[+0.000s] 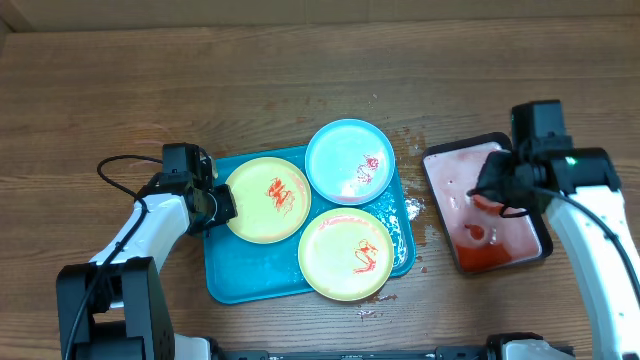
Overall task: Clean dirty plates on tray and stack at the side
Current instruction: 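Lift the sponge out of the black tray with the right gripper, then move the sponge over the held yellow plate with the right gripper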
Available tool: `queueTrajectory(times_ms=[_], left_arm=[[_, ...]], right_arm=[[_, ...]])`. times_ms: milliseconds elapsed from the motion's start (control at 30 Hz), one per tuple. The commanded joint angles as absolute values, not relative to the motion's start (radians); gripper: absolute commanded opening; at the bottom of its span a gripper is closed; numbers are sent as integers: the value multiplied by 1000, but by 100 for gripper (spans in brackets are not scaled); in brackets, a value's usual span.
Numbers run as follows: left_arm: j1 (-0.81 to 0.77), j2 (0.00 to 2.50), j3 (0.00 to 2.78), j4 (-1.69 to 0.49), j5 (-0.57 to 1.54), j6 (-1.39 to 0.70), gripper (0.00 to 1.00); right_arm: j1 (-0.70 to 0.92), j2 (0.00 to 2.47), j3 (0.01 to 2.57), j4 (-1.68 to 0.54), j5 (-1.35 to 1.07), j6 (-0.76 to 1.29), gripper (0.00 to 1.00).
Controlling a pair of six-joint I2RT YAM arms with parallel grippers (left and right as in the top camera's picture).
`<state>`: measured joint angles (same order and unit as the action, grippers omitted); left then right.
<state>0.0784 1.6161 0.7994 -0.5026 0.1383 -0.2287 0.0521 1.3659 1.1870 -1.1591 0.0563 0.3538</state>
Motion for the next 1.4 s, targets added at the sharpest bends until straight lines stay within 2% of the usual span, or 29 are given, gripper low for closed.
queueTrajectory(times_ms=[0,167,300,533,833,933,1100,1367], left_arm=[[78,1655,761,-515,84,-198,4],[78,1655,761,-501,111,-194,4],[78,1655,761,-479,200,-155,4],[78,1655,761,-456,261,-153,4],[78,1655,761,-461,260,-154,4],[78,1655,761,-461,260,-154,4],[78,1655,761,-467,260,-154,4],[78,1655,761,-475,263,-157,4]], right_arm=[[53,1383,1190,-1136,-181,180,4],[112,1383,1190,-1076,-529,-61,4],[219,1386,1190,-994,-605,-75,4],[484,1519,1190,-759,-604,75,4],[752,1877,1190,-346,-603,331,4],[801,1940,1191,-259,-527,447,4],[844,2011,1190,-237,-229,586,4],[834,2114,1191,-237,-86,581,4]])
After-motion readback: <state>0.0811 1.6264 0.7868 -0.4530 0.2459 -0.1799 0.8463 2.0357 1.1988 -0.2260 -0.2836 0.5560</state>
